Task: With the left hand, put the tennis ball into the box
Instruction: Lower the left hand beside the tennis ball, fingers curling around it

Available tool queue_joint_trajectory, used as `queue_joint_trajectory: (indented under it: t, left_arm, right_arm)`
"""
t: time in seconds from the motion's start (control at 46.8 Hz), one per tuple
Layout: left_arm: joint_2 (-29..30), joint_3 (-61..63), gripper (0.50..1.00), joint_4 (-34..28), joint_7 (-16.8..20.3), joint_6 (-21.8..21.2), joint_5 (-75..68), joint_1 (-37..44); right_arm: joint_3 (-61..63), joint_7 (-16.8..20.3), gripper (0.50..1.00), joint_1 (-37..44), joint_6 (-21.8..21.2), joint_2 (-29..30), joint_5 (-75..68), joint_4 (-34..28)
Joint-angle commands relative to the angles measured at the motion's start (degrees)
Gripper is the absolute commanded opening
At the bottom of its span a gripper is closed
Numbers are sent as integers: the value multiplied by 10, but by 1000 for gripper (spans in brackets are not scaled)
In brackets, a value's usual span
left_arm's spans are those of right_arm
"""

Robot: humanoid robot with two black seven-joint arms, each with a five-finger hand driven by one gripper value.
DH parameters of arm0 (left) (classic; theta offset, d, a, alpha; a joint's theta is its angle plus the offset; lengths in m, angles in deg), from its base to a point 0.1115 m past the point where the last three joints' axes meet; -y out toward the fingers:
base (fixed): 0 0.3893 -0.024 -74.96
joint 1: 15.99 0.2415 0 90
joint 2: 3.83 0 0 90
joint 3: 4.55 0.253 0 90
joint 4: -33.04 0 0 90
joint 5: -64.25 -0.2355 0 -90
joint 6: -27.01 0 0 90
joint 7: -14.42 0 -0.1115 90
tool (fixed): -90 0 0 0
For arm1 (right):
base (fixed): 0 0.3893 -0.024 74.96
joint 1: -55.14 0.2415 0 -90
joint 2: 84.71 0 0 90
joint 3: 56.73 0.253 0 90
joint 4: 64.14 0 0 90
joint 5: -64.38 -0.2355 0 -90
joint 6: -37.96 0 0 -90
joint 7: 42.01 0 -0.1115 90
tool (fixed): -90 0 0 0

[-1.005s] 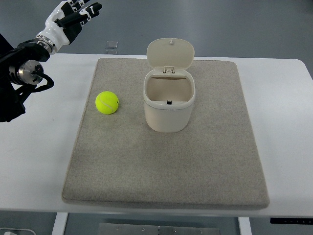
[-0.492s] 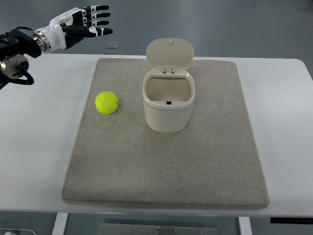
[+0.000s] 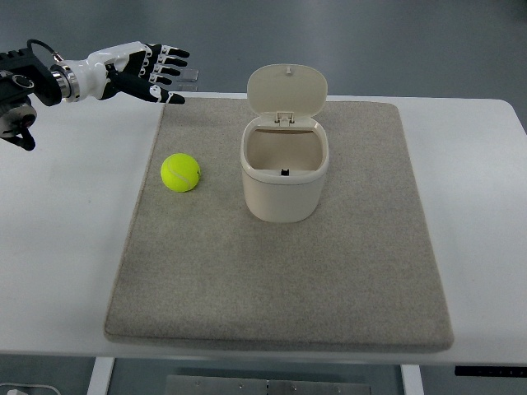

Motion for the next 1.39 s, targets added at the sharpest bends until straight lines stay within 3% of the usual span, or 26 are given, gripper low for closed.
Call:
queue_joint_trajectory:
  t: [0.0, 0.385, 0.727, 1.368]
  left_arm:
    - [0, 1, 924, 24, 0, -3, -11, 0]
    - [24, 6, 924, 64, 7, -12, -193, -1]
    - [82, 6, 924, 171, 13, -27, -236, -1]
    - [96, 5, 930, 173, 14, -45, -303, 30]
  right_arm:
    - [0, 0, 938, 0, 0, 0, 0, 0]
    - [0, 0, 938, 1, 0, 0, 0, 0]
    - [0, -1, 938, 0, 0, 0, 0, -1]
    - [0, 0, 938, 0, 0, 0, 0, 0]
